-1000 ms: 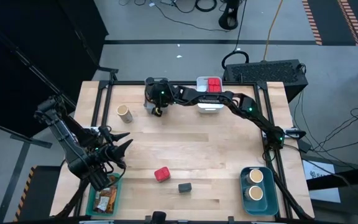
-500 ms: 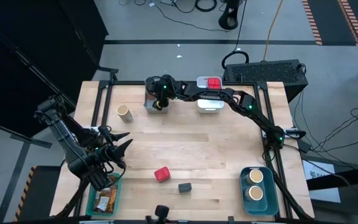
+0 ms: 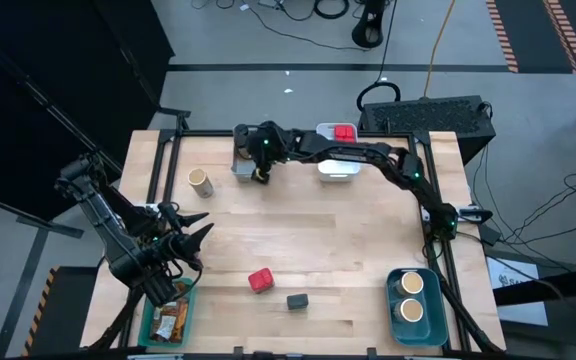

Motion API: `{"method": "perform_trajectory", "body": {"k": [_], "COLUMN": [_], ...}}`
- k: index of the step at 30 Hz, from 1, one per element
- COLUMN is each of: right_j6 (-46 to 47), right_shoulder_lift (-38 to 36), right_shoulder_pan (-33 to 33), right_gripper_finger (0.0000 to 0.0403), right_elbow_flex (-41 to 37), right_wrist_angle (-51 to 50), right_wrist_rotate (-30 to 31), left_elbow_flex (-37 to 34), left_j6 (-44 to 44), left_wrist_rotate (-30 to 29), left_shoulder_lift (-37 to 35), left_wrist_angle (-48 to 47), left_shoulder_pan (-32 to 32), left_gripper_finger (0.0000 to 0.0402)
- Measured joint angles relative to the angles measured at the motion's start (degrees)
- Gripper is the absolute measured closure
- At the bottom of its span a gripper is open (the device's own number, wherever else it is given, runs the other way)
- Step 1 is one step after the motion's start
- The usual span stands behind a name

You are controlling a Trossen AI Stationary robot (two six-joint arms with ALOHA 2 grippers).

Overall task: Sort spices by type
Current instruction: Put the red spice can into the white bin

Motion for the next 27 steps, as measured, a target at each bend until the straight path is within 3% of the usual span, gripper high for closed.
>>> {"method": "perform_trajectory", "body": {"k": [7,12,18,27], "right_j6": [-0.25,1.63,7.63,12.57], "right_shoulder_lift": [-4.37,-6.11,-8.71,-12.23], "right_shoulder_pan": [5.74,10.88,17.68,29.37], "right_gripper_finger": [0.0403,0.0403,0.0403,0.0403], "right_elbow_flex": [0.00,-0.02,0.00,-0.04], "right_wrist_angle": [-11.81,-19.23,-28.14,-30.42], "right_wrist_rotate": [0.57,5.85,8.04,7.37], "left_elbow_flex": [0.00,0.00,0.00,0.00], "left_j6": [-0.02,-0.33,-0.22,-0.37], "left_wrist_rotate": [-0.22,-0.18,1.21,4.20], "left_shoulder_lift": [0.00,0.00,0.00,0.02], "left_wrist_angle": [0.81,1.97,4.21,4.35], "left_shoulder_pan": [0.00,0.00,0.00,0.01], "left_gripper_finger": [0.0258,0.0258,0.0258,0.0258]}}
